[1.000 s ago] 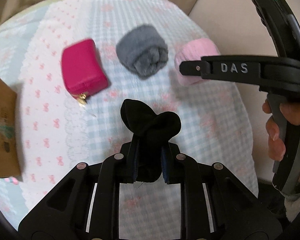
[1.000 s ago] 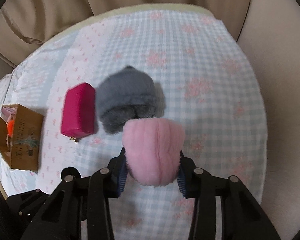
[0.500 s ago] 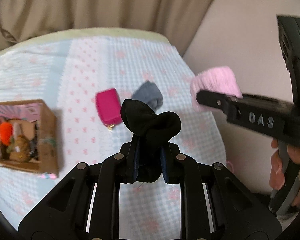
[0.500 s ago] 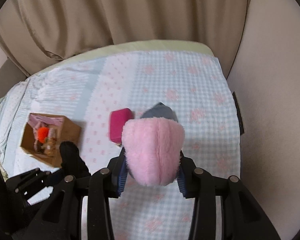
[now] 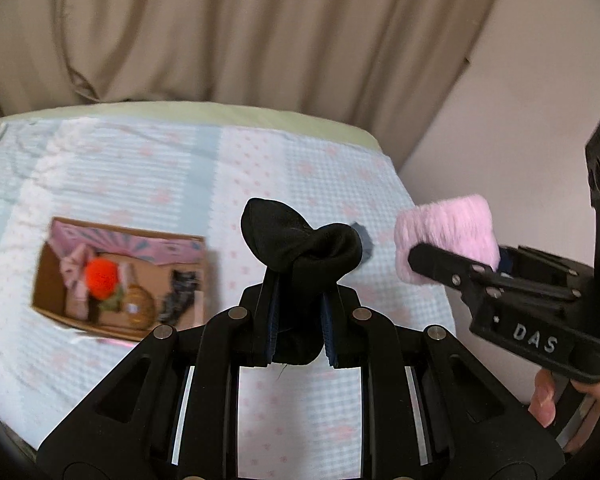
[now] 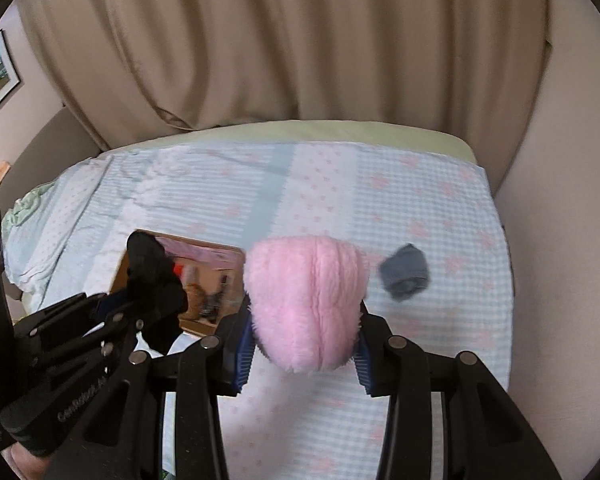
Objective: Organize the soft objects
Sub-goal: 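Carry the scrunchie and pink sponge over the box and open both tools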
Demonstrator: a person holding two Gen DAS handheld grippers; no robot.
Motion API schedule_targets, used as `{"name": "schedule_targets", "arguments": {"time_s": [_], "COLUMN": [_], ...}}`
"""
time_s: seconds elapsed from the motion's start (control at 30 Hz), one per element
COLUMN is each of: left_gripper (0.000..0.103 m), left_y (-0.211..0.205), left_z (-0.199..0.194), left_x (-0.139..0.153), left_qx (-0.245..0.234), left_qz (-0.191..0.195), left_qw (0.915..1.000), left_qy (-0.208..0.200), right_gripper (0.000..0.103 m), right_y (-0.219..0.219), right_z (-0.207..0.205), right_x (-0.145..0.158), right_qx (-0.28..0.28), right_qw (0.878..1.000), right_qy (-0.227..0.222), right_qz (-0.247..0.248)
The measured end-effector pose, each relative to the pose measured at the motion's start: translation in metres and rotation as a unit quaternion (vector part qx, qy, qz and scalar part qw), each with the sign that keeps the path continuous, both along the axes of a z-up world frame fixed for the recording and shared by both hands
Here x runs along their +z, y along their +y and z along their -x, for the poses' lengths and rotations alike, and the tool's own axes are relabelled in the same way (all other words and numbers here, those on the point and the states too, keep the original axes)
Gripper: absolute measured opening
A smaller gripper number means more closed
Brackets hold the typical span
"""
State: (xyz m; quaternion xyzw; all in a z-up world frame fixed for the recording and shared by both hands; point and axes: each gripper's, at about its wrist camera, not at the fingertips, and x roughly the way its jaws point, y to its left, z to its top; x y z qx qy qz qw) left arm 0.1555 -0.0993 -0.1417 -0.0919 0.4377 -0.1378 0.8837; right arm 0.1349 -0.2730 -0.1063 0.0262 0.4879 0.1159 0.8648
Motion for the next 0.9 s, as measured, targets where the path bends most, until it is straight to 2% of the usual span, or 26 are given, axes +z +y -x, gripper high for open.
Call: {"name": "schedule_targets", "arguments": {"time_s": [0.2, 0.43, 0.7, 0.9], "left_gripper": [0.016, 0.016, 0.016, 0.016], "left_y": [0.077, 0.169, 0.243, 0.277], "left_z": [-0.005, -0.027, -0.068, -0.095], "left_x": [0.008, -0.008, -0.051, -0.093], "left_qx": [0.010, 0.011, -0.007, -0.023], "left_qz": [-0.015, -0.016, -0.032, -0.044], "left_qw": [0.9998, 0.9996, 0.9973, 0.9926], "left_qy": [0.000, 0.022, 0.066, 0.111], "right_gripper": [0.038, 0.038, 0.038, 0.038], "right_y": [0.069, 0.152, 0.226, 0.254], "right_z": [-0.003, -0.023, -0.052, -0.072], "right_x": [0.006, -0.008, -0.055, -0.095], "right_qx": [0.002, -0.005, -0.025, -0.038], "right_qw": [1.000, 1.000, 0.997, 0.991], "right_qy": [0.002, 0.027, 0.077, 0.123], "right_qz": [-0.008, -0.009, -0.012, -0.018]}}
